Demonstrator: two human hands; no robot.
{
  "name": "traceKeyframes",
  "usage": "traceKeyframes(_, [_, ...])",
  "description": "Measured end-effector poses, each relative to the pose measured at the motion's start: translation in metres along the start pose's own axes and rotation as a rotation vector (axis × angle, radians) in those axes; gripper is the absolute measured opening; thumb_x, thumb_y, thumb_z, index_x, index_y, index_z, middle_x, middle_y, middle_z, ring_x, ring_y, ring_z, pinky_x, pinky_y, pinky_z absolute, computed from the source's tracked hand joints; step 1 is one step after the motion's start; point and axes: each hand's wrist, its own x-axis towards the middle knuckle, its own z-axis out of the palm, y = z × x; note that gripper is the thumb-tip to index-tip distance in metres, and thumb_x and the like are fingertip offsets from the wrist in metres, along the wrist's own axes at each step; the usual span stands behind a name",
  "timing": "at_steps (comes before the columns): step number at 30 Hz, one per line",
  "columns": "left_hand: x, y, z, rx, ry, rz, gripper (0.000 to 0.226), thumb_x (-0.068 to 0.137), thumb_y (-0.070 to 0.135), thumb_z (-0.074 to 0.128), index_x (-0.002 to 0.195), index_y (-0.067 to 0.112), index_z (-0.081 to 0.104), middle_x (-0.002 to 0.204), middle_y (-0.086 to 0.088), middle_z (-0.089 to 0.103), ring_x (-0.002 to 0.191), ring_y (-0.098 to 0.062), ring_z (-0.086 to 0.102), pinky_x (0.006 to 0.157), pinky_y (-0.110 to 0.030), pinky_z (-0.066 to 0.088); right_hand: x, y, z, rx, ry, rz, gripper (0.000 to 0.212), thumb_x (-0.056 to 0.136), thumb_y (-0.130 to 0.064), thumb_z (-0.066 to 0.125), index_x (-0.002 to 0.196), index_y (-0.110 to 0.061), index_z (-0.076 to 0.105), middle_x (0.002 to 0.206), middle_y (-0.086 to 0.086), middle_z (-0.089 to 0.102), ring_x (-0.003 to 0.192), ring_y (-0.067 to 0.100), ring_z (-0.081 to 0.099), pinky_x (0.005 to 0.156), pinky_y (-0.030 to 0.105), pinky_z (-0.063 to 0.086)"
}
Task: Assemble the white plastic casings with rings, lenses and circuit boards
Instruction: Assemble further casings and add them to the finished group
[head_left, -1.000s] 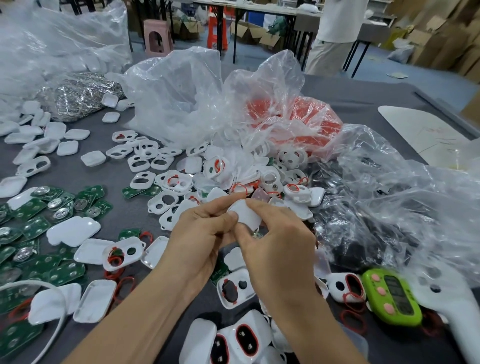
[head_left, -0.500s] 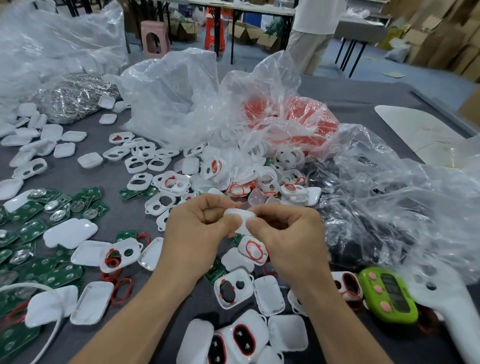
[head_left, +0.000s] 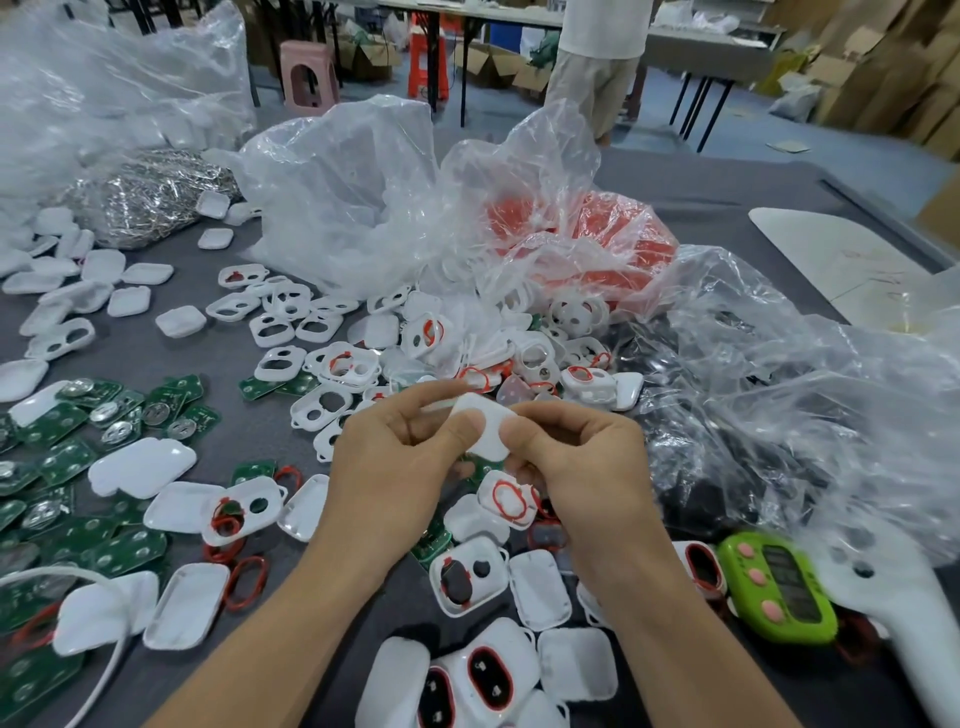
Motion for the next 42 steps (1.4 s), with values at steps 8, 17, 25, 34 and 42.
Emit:
traceKeyframes(8, [-0.006, 0.004, 0.001, 0.391, 0.069, 0.224, 0.065, 0.086, 0.056, 0.072, 0.052, 0.009, 0.044, 0.041, 0.003, 0.038, 0.044, -0.006, 0.033, 0.045, -0.017, 0.029, 0.002, 0.002, -0.003, 0.096, -0.126, 0.127, 0.001, 0.091, 0.000, 0.070, 0.092, 0.000, 0.071, 0.063, 0.011, 0.067, 0.054, 0.018, 0.059, 0.053, 0.025, 0.053])
traceKeyframes(17, [-0.008, 0.005, 0.004, 0.363, 0.040, 0.291, 0.048, 0.085, 0.037, 0.070, 0.046, 0.028, 0.042, 0.042, 0.014, 0.030, 0.042, -0.005, 0.030, 0.044, -0.010, 0.024, 0.004, 0.006, -0.010, 0.025, -0.237, 0.172, 0.011, 0.091, -0.007, 0.073, 0.098, 0.002, 0.074, 0.072, 0.022, 0.069, 0.053, 0.024, 0.056, 0.054, 0.034, 0.041])
traceKeyframes(25, [-0.005, 0.008, -0.004, 0.060, -0.153, 0.218, 0.028, 0.081, 0.047, 0.068, 0.106, 0.036, 0.077, 0.078, 0.014, 0.068, 0.074, -0.008, 0.063, 0.068, -0.023, 0.050, 0.006, -0.008, -0.016, 0.360, -0.320, 0.337, 0.030, 0.073, -0.010, 0.070, 0.099, 0.004, 0.071, 0.068, 0.017, 0.066, 0.051, 0.018, 0.056, 0.045, 0.021, 0.047])
traceKeyframes(34, [0.000, 0.007, -0.004, 0.071, 0.011, 0.034, 0.028, 0.073, 0.004, 0.088, 0.087, 0.028, 0.084, 0.071, 0.005, 0.075, 0.063, -0.005, 0.064, 0.062, -0.015, 0.050, 0.005, -0.004, -0.012, 0.009, -0.221, 0.133, 0.016, 0.097, -0.011, 0.066, 0.088, -0.010, 0.079, 0.079, 0.016, 0.075, 0.061, 0.021, 0.067, 0.056, 0.025, 0.057])
traceKeyframes(42, [-0.004, 0.011, -0.002, 0.038, -0.168, -0.016, 0.040, 0.088, -0.005, 0.071, 0.101, 0.031, 0.083, 0.091, -0.001, 0.081, 0.085, -0.013, 0.075, 0.073, -0.024, 0.060, 0.004, 0.002, -0.009, -0.252, -0.057, 0.006, 0.008, 0.090, -0.013, 0.074, 0.086, -0.018, 0.079, 0.055, -0.004, 0.066, 0.049, 0.009, 0.056, 0.053, 0.026, 0.048])
